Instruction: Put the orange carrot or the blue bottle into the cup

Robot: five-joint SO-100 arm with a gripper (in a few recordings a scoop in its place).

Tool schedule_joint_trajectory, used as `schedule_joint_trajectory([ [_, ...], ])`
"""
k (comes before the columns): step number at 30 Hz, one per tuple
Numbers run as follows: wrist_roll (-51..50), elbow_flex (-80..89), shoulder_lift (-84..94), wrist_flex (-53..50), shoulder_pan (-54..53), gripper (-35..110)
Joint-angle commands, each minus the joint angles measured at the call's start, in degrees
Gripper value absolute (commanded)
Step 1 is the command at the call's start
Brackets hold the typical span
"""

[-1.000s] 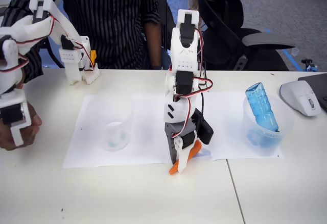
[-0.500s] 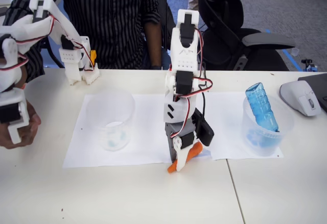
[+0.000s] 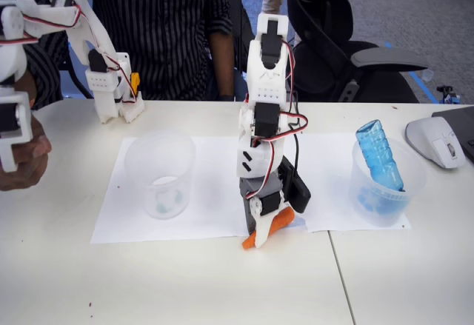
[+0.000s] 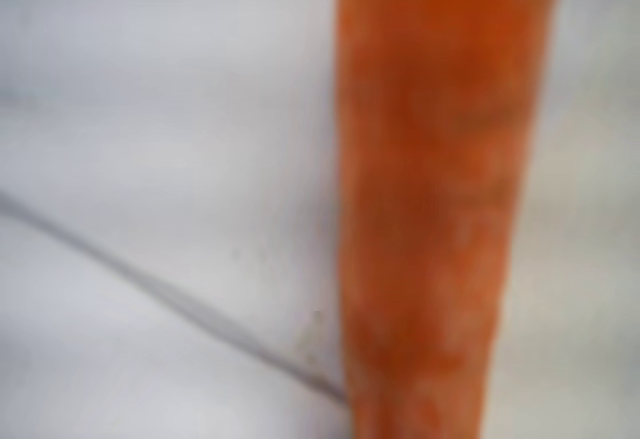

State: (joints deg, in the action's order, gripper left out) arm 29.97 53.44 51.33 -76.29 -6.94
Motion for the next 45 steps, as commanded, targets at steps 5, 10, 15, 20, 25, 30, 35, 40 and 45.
schedule_joint_trajectory([
  [5, -0.18, -3.87, 17.67, -3.34, -0.88, 2],
  [10, -0.18, -3.96, 23.12, -5.54, -0.88, 2],
  [15, -1.41, -3.87, 27.33, -5.89, -1.32, 1],
  [20, -3.52, -3.43, 29.18, -5.89, -1.05, 1],
  [25, -3.78, -3.87, 33.22, -5.89, -1.32, 2],
  [30, -3.6, -3.78, 39.2, -5.98, -1.85, 1],
  [35, -3.96, -3.25, 44.91, -8.17, -1.85, 2],
  [40, -4.04, -3.78, 47.64, -12.3, -2.9, 2],
  [45, -3.96, -3.87, 49.31, -12.92, -9.49, 2],
])
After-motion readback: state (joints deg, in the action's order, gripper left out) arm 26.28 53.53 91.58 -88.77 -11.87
